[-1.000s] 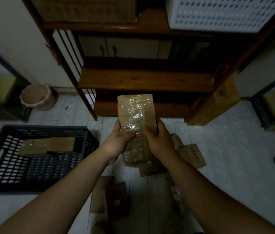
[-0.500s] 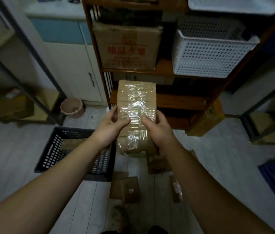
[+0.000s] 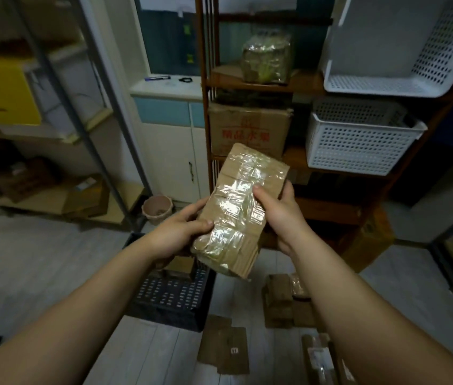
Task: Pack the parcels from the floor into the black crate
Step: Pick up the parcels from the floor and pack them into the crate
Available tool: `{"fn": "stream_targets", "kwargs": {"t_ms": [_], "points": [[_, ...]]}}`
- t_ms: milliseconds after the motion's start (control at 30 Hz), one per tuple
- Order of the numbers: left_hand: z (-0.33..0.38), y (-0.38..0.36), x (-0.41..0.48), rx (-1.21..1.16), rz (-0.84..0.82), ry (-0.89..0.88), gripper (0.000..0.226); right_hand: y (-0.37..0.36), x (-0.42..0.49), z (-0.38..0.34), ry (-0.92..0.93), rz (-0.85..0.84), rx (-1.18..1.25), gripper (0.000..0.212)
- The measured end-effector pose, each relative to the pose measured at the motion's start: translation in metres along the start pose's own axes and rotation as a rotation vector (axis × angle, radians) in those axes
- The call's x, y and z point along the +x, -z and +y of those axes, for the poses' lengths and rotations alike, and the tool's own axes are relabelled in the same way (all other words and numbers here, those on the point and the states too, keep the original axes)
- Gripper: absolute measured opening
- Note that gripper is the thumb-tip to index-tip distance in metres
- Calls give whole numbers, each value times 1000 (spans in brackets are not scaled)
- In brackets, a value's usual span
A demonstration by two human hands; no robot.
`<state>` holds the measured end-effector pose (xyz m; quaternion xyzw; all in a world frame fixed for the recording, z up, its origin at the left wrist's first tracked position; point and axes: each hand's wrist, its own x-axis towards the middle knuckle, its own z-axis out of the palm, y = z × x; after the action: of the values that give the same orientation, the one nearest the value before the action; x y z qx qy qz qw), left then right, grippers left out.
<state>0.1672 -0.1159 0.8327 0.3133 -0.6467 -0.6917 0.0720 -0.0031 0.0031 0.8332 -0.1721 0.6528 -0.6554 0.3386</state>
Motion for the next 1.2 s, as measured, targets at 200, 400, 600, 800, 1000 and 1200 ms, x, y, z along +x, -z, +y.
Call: {"fn": "stream_targets", "kwargs": {"t_ms": [200, 400, 600, 800, 1000, 1200], "points": [[-3, 79, -19, 16, 9, 29, 56, -77, -4, 11, 59, 23, 38, 76], [-23, 179, -40, -95, 54, 33, 44, -202, -14, 50, 65, -29, 14, 84], [-47, 245, -40, -130, 51, 59, 42, -279, -19, 79, 4, -68, -48, 92], [-59, 267, -6, -82, -48, 111, 25, -297, 3, 83, -22, -47, -133, 97], [-57, 285, 39, -88, -3, 125, 35, -318, 47, 83, 15, -58, -271, 115], [-52, 311, 91, -48, -18, 129, 56, -331, 91, 79, 0, 42, -321, 95]]}}
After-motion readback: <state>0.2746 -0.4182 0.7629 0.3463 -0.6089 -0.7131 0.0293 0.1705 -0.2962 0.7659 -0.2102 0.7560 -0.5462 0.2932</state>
